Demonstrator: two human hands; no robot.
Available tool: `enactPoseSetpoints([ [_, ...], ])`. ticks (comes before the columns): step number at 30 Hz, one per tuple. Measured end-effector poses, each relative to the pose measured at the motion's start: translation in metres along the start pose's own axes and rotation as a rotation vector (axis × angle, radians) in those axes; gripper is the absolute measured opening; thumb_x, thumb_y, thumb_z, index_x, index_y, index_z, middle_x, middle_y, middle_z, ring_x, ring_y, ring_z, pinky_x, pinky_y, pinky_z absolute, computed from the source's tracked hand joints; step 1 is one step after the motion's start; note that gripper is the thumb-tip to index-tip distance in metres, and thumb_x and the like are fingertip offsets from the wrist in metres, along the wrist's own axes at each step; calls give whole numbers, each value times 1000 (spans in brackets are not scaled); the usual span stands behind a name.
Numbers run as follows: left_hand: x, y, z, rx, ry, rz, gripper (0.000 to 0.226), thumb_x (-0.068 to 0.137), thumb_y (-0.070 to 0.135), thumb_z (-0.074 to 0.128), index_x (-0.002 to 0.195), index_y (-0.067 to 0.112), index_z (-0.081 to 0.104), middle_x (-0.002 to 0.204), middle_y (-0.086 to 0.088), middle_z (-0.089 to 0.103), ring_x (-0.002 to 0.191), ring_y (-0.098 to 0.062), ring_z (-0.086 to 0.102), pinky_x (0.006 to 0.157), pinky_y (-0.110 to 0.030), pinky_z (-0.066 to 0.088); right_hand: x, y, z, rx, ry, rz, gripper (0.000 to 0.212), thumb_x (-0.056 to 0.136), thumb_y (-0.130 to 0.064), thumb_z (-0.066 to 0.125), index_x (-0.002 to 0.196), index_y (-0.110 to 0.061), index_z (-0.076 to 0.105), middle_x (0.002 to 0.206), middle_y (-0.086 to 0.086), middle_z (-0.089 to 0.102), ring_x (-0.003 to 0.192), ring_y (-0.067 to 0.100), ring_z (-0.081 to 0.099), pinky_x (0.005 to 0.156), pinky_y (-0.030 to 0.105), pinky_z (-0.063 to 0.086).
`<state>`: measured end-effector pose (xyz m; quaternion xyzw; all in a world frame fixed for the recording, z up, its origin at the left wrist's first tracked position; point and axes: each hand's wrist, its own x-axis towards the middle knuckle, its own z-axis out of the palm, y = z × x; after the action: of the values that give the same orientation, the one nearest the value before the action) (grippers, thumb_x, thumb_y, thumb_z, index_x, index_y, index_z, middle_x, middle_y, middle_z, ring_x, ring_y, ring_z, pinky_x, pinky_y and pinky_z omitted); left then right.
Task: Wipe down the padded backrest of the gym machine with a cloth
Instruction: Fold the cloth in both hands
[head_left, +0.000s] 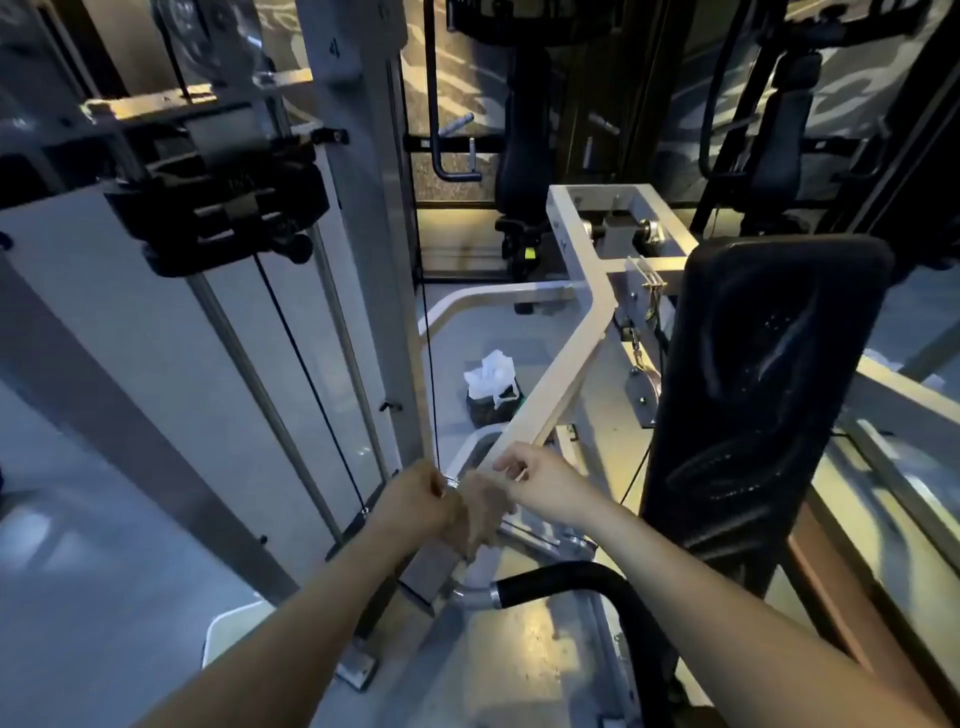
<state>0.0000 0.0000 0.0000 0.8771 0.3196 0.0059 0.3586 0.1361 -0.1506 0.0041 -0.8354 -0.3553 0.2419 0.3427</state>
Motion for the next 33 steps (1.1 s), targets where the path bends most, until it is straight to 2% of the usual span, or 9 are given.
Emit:
enactPoseSetpoints([
  [6,-6,-18,41,59,66,63,27,91,37,66,101,13,61,100,-3,59,84,-14,59,67,-25,50,8,1,19,-106,-5,-28,26,96,-12,61,92,-37,61,92,-21,49,86,1,52,79,19,40],
  [10,-1,-22,36,88,70,143,20,96,29,64,77,26,58,85,5,58,81,-15,60,67,-18,45,8,1,16,-193,-13,-47,38,95,-16,61,73,-44,49,84,-21,47,84,6,50,81,27,41],
  [14,8,-13,13,27,62,187,36,86,18,66,60,30,44,70,6,51,70,-13,55,61,-21,38,5,3,9,-119,39,-49,8,89,-19,66,84,-21,60,99,-2,57,92,16,58,87,34,51],
  [18,13,14,-19,-201,-26,236,16,90,7,62,80,15,52,62,5,56,51,0,50,49,-12,39,0,-4,-10,215,85,-6,8,89,-8,64,86,-9,56,122,-11,63,111,-3,58,84,5,41],
  [22,21,47,-33,-365,-55,301,4,96,8,60,93,10,59,71,-1,57,56,-5,49,49,-11,41,-13,-9,-35,406,191,16,9,95,-9,61,91,-15,55,81,-9,59,78,5,54,74,28,42],
  [25,28,68,-29,-455,-98,323,4,99,15,61,98,17,64,84,2,66,65,2,57,55,-9,43,-27,1,-47,523,267,84,18,92,-23,70,108,-26,61,99,-9,70,94,10,63,87,30,48],
  [27,32,83,-20,-484,-173,352,6,99,21,62,102,23,67,91,7,72,77,1,65,62,-13,47,-37,9,-56,568,281,107,27,90,-23,75,113,-31,65,108,-8,70,101,8,66,89,26,53],
  [30,36,112,-1,-475,-264,391,7,98,21,64,98,23,71,92,6,75,88,-10,70,73,-21,54,-57,19,-75,452,388,107,4,91,-19,74,91,-19,70,79,-3,63,74,3,58,69,20,46],
  [33,41,149,24,-434,-265,374,4,87,35,69,86,32,70,86,5,74,87,-19,71,87,-46,59,-79,38,-102,418,493,140,19,91,-26,73,95,-8,69,85,13,65,77,9,58,71,26,47],
])
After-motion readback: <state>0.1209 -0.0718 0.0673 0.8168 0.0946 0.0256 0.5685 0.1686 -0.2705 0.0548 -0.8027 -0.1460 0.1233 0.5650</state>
